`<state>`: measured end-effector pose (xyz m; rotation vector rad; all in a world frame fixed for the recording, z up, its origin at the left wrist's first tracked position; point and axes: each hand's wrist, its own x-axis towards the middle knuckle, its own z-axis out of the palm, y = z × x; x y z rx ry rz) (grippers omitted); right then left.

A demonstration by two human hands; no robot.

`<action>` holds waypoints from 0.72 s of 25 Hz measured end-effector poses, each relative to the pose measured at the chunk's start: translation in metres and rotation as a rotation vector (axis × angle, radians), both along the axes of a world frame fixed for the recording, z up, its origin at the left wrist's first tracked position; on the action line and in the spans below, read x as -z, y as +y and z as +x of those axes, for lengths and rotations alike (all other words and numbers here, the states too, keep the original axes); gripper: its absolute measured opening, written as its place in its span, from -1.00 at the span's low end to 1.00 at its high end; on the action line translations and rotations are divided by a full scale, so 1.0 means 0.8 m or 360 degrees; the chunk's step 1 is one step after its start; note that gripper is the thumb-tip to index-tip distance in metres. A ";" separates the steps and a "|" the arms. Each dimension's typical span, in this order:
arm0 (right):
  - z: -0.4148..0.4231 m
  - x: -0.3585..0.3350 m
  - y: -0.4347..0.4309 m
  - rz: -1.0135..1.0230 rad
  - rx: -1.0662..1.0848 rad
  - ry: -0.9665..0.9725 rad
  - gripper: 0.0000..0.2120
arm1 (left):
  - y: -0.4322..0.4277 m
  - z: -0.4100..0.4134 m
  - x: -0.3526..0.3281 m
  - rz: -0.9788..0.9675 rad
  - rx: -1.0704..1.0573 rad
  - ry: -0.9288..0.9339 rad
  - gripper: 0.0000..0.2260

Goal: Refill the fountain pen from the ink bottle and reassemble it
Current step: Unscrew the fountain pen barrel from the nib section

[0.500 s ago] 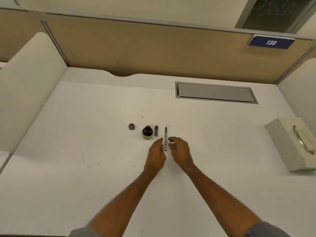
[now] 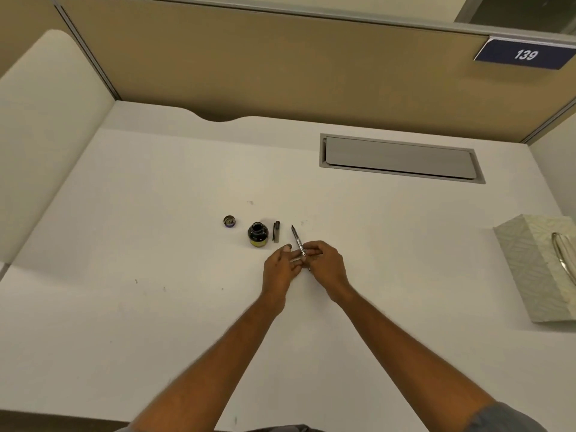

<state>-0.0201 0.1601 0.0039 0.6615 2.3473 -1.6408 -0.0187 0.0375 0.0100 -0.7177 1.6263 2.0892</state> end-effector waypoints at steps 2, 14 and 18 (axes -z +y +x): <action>0.006 -0.010 0.012 -0.0144 0.0034 -0.0034 -0.75 | 0.000 -0.004 -0.009 0.0155 -0.0052 -0.0057 -0.74; 0.065 -0.059 0.071 -0.0926 0.0338 -0.0157 -0.82 | 0.012 0.017 -0.030 0.0528 -0.0043 -0.0044 -0.81; 0.077 -0.073 0.068 -0.0870 0.0274 -0.0327 -0.74 | 0.019 0.029 -0.035 0.0569 -0.0119 -0.0016 -0.85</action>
